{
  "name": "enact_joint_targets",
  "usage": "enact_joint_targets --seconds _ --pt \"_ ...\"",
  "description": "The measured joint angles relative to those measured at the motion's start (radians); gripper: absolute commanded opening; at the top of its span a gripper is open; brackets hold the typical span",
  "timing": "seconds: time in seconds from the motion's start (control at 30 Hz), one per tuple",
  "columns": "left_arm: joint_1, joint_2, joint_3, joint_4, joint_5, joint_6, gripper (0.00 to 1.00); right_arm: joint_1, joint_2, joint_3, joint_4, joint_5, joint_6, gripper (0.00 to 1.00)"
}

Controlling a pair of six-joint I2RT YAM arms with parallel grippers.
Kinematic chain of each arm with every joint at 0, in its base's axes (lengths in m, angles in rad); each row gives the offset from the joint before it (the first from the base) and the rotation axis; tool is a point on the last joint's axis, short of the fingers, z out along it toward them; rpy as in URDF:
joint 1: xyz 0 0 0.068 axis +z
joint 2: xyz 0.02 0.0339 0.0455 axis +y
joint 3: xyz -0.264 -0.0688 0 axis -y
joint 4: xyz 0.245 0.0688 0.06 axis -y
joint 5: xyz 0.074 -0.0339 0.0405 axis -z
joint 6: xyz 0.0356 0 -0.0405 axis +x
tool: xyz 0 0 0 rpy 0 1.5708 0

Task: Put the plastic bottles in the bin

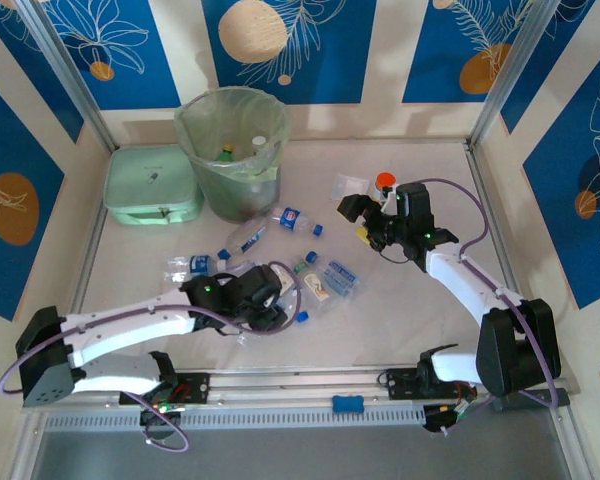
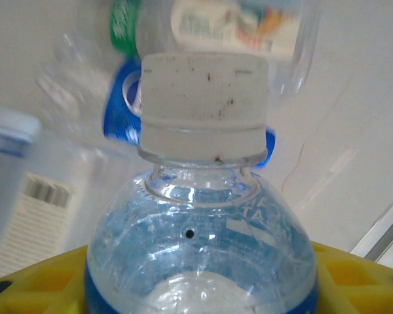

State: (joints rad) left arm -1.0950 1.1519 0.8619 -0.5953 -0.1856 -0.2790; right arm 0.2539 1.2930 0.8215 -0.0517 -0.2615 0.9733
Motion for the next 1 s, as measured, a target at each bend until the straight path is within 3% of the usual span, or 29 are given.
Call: enact_joint_targets --seconds 0.27,0.5,1.0 --pt "0.084 -0.125 -0.005 0.315 -0.061 0.024 0.53 0.0 0.0 -0.012 0.01 0.0 0.0 0.99" --pt "0.318 -0.113 -0.008 0.621 0.021 0.046 0.53 -0.004 -0.007 -0.021 0.011 0.0 0.0 0.99" --pt "0.624 0.251 0.527 0.675 0.197 0.203 0.55 -0.039 -0.061 -0.037 0.006 0.0 -0.004 0.99"
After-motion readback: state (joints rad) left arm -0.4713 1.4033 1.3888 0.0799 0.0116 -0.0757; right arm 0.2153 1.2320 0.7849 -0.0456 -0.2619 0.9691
